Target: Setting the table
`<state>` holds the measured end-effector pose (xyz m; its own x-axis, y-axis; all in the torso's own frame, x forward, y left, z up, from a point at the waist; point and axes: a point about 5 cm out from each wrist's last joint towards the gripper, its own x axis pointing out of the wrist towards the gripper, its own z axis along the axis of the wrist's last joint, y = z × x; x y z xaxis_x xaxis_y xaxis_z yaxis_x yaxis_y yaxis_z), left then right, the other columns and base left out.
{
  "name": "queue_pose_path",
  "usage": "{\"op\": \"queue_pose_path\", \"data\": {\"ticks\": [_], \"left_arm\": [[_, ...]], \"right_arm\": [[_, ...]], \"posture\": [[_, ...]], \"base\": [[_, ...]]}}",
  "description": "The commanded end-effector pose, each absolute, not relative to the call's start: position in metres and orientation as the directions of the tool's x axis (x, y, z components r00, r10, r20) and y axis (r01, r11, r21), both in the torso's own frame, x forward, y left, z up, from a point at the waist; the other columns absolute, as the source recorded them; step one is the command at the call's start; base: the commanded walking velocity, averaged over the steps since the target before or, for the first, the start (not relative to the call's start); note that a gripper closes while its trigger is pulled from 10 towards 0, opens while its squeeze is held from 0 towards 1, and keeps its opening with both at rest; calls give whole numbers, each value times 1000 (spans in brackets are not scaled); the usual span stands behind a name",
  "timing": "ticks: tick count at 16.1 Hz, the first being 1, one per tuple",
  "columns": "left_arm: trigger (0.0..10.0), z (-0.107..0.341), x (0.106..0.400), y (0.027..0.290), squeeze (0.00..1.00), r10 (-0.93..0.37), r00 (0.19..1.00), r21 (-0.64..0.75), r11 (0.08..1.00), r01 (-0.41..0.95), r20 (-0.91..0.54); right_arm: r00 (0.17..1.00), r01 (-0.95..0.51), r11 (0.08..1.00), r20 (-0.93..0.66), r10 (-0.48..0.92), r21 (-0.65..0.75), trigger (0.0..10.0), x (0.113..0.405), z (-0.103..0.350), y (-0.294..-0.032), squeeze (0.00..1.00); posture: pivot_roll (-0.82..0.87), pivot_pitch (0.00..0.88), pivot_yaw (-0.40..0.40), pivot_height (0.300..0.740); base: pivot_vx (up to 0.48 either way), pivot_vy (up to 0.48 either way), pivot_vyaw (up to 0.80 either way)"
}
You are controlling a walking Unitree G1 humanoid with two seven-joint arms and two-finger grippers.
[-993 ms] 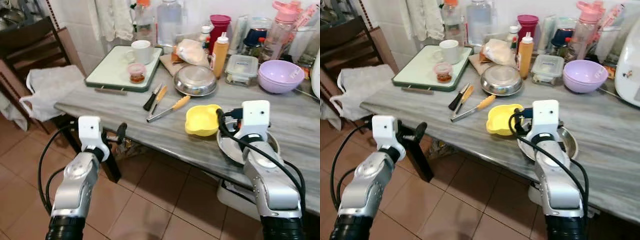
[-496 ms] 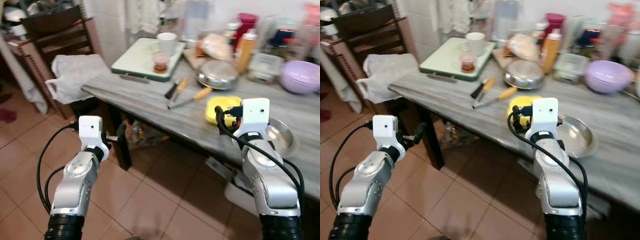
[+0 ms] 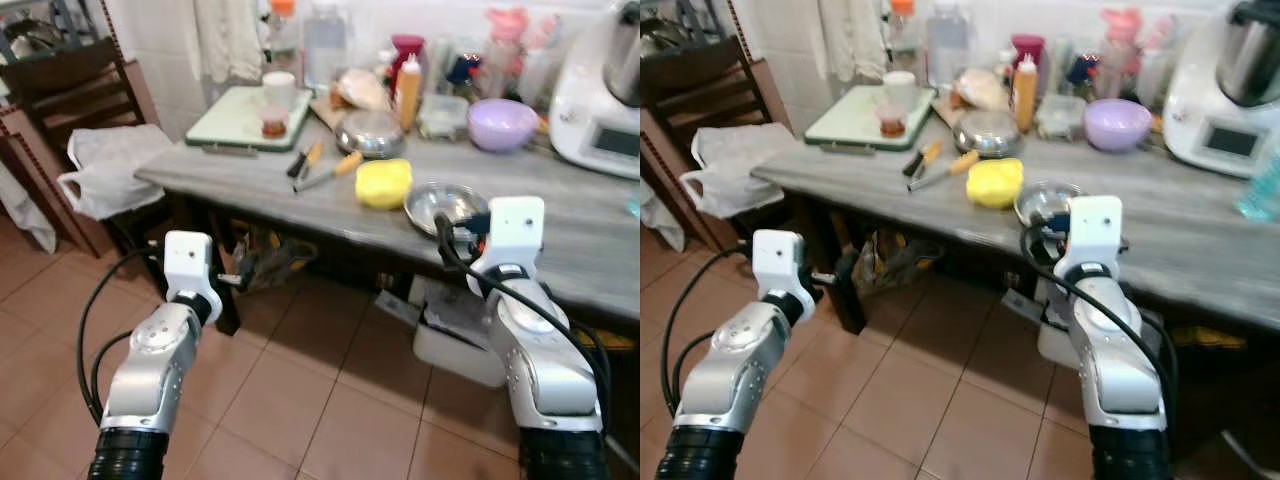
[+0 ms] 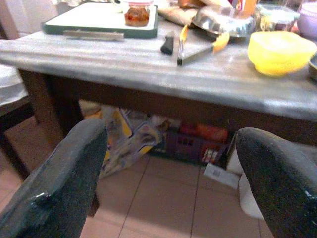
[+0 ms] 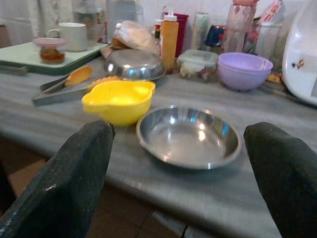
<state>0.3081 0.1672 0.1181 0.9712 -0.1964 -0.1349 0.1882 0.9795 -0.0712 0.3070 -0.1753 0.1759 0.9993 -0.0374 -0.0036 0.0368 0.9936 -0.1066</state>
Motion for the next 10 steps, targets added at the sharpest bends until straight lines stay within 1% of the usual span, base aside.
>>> {"op": "queue_pose_path", "data": {"ticks": [1, 10], "left_arm": [[10000, 119, 309, 167, 0, -197, 971, -55, 980, 191, -139], [10000, 118, 308, 165, 0, -212, 967, -46, 977, 207, -143]], "right_arm": [[999, 44, 993, -5, -45, -108, 10000, 308, 176, -177, 0], [999, 32, 994, -11, -34, -103, 10000, 311, 174, -174, 0]], "posture": [[-53, 0, 51, 740], [-45, 0, 46, 740]], "base": [[-322, 0, 0], [-320, 0, 0]]}}
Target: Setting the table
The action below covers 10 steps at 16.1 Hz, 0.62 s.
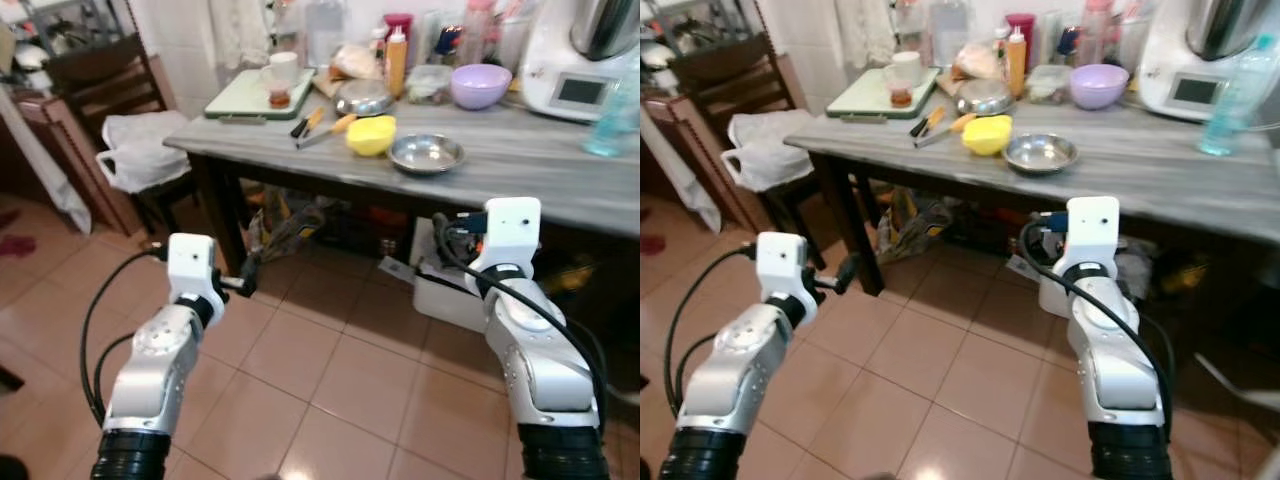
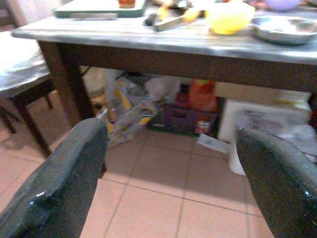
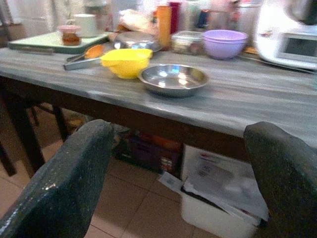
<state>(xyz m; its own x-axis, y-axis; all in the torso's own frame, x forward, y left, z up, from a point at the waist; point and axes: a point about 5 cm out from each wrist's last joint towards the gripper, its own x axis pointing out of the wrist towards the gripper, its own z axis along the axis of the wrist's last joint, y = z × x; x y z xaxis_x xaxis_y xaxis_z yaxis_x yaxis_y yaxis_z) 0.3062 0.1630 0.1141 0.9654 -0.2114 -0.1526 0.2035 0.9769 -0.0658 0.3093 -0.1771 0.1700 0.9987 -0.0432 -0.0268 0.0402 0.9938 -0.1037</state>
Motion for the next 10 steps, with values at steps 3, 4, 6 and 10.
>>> {"op": "queue_pose_path", "data": {"ticks": [3, 4, 6, 10], "left_arm": [[10000, 121, 309, 165, 0, -213, 969, -37, 977, 210, -123], [10000, 121, 308, 165, 0, -220, 969, -46, 975, 216, -114], [10000, 123, 306, 167, 0, -226, 971, -104, 970, 218, -73], [10000, 124, 306, 156, 0, -274, 960, -88, 959, 268, -60]], "right_arm": [[999, 29, 994, -12, -30, -105, 10000, 312, 174, -173, 0], [1000, 27, 994, -11, -29, -104, 10000, 312, 174, -173, 0], [1000, 20, 994, 6, -19, -105, 10000, 311, 176, -171, 0], [1000, 20, 994, -8, -21, -109, 10000, 311, 173, -171, 0]], "posture": [[-44, 0, 47, 740], [-44, 0, 48, 740], [-44, 0, 50, 740], [-43, 0, 50, 740]], "base": [[-95, 0, 0], [0, 0, 0], [0, 0, 0], [0, 0, -120]]}}
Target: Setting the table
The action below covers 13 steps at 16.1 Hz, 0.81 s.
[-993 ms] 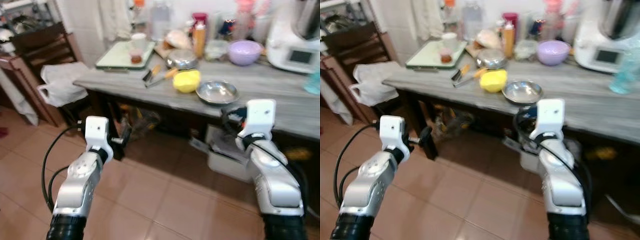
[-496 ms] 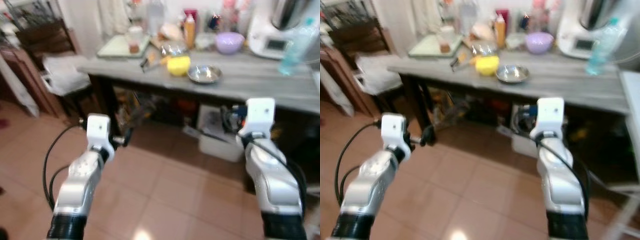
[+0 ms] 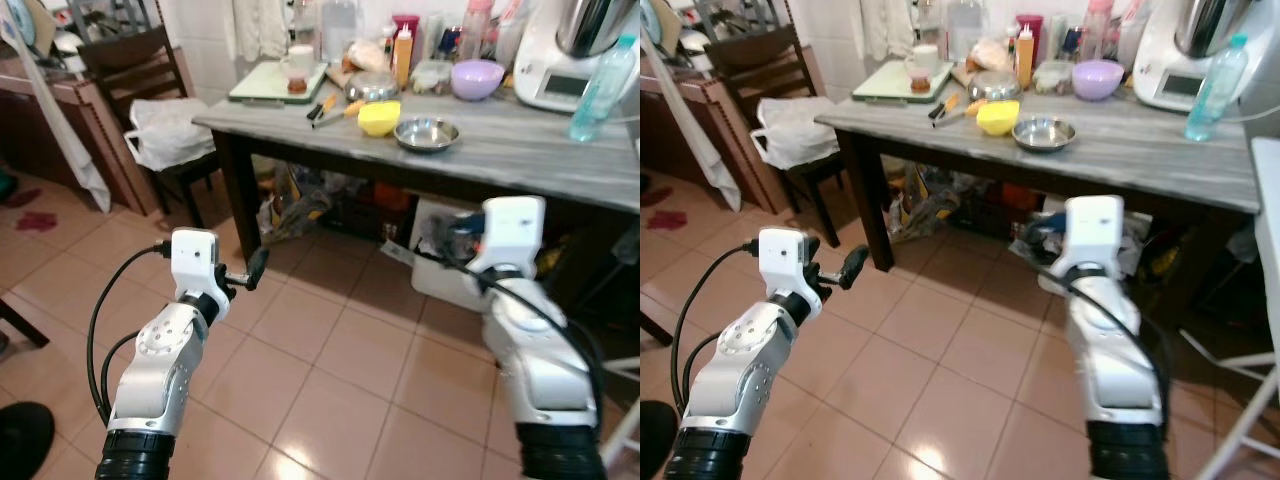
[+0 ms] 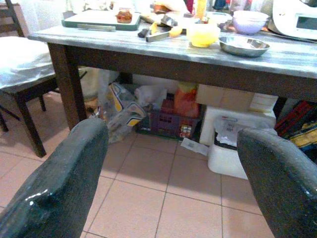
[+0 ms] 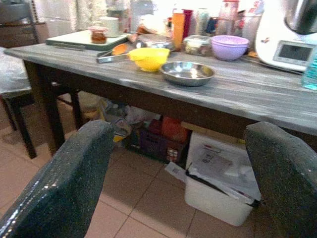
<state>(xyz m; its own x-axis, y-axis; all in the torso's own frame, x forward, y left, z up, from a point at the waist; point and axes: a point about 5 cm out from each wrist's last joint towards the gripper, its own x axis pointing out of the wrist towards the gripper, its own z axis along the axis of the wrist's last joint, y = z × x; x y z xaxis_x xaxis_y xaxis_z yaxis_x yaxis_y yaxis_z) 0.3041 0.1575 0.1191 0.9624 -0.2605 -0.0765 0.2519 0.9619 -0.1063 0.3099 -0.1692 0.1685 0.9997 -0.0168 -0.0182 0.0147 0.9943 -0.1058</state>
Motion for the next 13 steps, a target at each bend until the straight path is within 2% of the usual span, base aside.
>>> {"op": "queue_pose_path", "data": {"ticks": [1, 7, 9, 13], "left_arm": [[10000, 124, 306, 155, 0, -279, 959, -97, 957, 273, -56], [10000, 122, 304, 148, 0, -320, 946, -115, 943, 312, -57], [10000, 122, 304, 147, 0, -328, 943, -117, 940, 320, -56], [10000, 119, 302, 147, 0, -335, 940, -122, 938, 326, -66]], "right_arm": [[1000, 20, 994, -9, -21, -110, 10000, 312, 173, -171, 0], [1000, 22, 994, -15, -23, -111, 10000, 310, 171, -171, 0], [1000, 21, 994, -16, -23, -111, 10000, 310, 171, -171, 0], [1000, 21, 993, -20, -24, -113, 10000, 309, 170, -172, 0]], "posture": [[-43, 0, 50, 740], [-55, 0, 57, 740], [-57, 0, 58, 740], [-57, 0, 57, 740]], "base": [[0, 0, -575], [0, 0, -590], [0, -287, -500], [0, -335, 0]]}}
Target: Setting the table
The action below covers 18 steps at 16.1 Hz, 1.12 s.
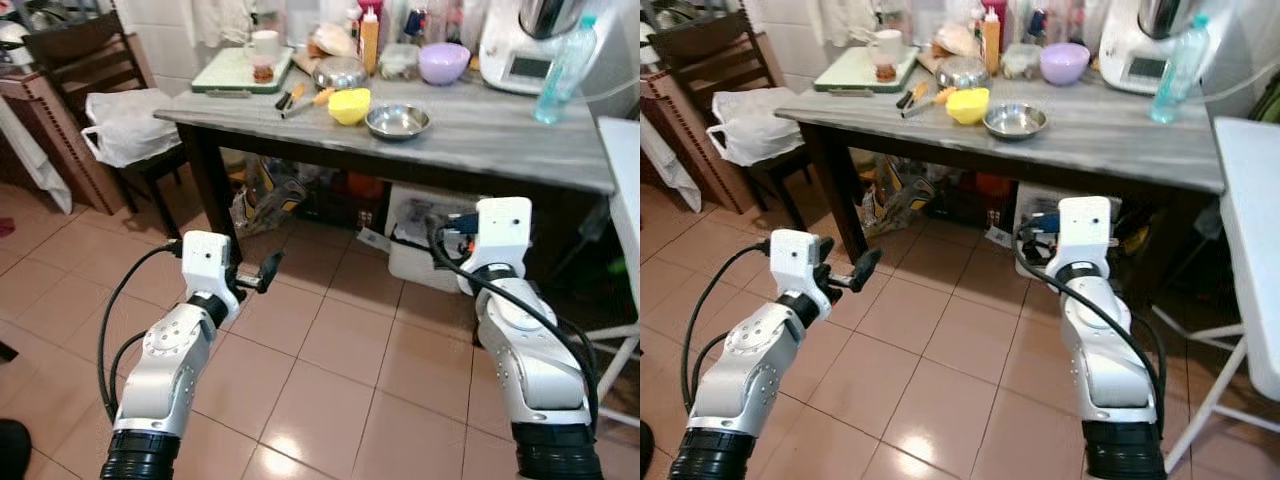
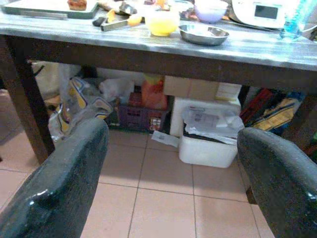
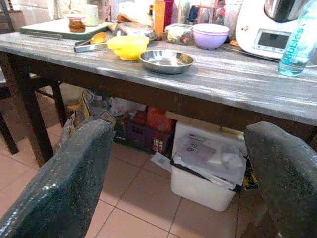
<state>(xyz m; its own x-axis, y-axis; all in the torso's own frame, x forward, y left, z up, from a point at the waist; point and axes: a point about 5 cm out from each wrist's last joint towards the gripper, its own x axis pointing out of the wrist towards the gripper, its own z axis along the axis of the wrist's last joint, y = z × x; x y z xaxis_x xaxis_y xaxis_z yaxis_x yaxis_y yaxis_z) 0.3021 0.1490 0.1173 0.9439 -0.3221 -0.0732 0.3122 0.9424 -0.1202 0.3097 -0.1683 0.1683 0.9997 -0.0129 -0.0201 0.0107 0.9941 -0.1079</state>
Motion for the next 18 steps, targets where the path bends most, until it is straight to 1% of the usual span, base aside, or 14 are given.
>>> {"op": "queue_pose_path", "data": {"ticks": [1, 4, 13, 18], "left_arm": [[10000, 119, 302, 148, 0, -335, 940, -122, 938, 326, -68], [10000, 119, 302, 147, 0, -340, 938, -124, 936, 330, -70], [10000, 114, 303, 144, 0, -358, 929, -125, 930, 346, -88], [10000, 113, 303, 140, 0, -361, 928, -127, 928, 349, -88]], "right_arm": [[1000, 21, 993, -21, -23, -114, 10000, 309, 170, -171, 0], [999, 23, 993, -23, -26, -113, 10000, 309, 170, -172, 0], [999, 22, 993, -37, -27, -117, 10000, 305, 167, -173, 0], [999, 16, 993, -33, -20, -121, 10000, 305, 167, -172, 0]], "posture": [[-57, 0, 56, 740], [-58, 0, 55, 740], [-77, 0, 55, 740], [-75, 0, 55, 740]], "base": [[0, -371, 0], [0, -480, 0], [0, -480, -507], [0, -442, 0]]}}
